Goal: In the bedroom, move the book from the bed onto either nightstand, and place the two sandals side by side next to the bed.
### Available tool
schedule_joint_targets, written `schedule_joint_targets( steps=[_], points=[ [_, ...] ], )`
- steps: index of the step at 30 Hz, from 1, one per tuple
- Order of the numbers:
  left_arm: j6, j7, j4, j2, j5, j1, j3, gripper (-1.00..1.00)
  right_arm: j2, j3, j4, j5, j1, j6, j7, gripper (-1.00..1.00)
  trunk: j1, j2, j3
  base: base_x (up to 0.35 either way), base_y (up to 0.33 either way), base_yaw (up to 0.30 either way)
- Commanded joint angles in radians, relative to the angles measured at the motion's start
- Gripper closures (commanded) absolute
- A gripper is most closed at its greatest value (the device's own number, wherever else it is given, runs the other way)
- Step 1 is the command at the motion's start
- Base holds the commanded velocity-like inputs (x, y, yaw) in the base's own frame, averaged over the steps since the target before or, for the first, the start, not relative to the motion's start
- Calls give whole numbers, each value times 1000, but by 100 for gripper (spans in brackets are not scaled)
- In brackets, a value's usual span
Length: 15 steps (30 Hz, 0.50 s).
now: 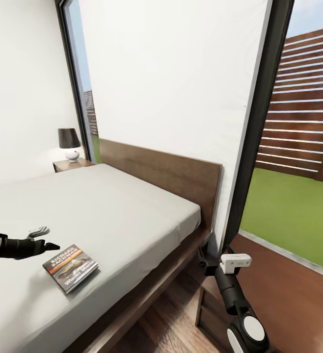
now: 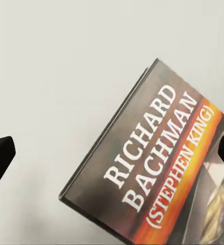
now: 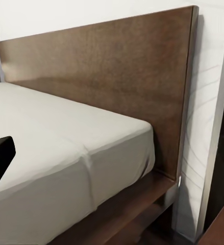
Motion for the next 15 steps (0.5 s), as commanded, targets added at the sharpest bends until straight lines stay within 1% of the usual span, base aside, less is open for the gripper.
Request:
schedule_joint_targets(
  steps=[1, 6, 15],
  points=[
    [4, -9, -1, -1, -11, -1, 4, -100, -1, 3, 0, -7, -1, -5, -7, -100, 0, 0, -1, 78, -113, 0],
    [1, -9, -4, -1, -10, -1, 4, -100, -1, 3, 0, -7, -1, -5, -6, -100, 0, 0, -1, 42, -61, 0],
    [0, -9, -21, -1, -10, -1, 4, -100, -1, 3, 0, -7, -1, -5, -6, -100, 0, 0, -1, 10, -14, 0]
  ],
)
